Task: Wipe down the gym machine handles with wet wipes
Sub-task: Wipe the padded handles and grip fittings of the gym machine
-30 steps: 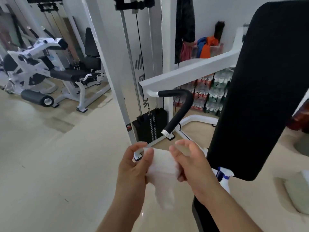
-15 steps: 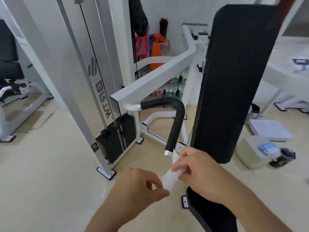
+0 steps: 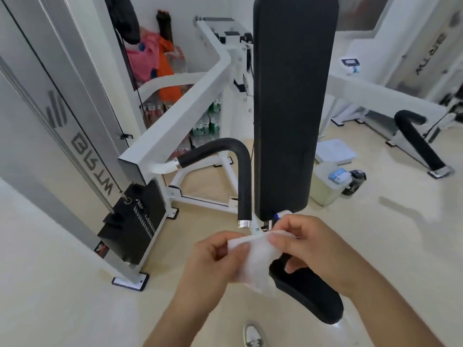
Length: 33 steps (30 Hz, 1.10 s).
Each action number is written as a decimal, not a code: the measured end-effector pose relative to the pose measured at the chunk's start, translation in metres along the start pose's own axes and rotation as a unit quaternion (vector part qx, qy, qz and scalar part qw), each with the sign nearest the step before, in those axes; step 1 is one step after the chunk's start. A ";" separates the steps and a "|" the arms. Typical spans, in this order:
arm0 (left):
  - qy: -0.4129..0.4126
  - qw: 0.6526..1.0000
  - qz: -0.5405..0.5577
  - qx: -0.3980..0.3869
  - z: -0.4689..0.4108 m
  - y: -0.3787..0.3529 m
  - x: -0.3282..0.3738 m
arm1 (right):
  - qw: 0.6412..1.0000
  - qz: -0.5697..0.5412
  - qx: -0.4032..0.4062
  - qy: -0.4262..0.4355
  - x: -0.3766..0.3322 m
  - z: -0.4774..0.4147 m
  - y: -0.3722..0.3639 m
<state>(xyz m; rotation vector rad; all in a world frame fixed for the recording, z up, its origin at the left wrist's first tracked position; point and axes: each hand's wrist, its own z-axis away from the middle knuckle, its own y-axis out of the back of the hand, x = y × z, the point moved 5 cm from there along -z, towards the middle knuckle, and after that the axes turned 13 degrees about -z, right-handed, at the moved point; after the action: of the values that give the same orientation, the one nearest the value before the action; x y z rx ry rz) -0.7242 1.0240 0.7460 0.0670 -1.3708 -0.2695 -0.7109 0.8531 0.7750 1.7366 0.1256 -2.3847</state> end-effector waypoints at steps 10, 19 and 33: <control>0.066 0.992 0.089 0.064 -0.057 0.004 -0.026 | 0.962 -0.233 0.139 0.027 0.032 -0.055 0.015; -0.052 0.960 -0.192 0.197 -0.082 -0.010 -0.023 | 0.918 0.168 0.240 0.266 0.044 -0.082 -0.006; -0.114 0.933 -0.229 0.253 -0.083 -0.013 -0.032 | 0.880 0.290 0.113 0.359 0.025 -0.090 -0.014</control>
<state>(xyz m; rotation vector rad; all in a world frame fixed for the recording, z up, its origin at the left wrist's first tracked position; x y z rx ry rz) -0.6510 1.0096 0.6962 0.8160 -1.6188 -0.3113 -0.6369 0.8805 0.7226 2.2682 -0.5199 -1.3026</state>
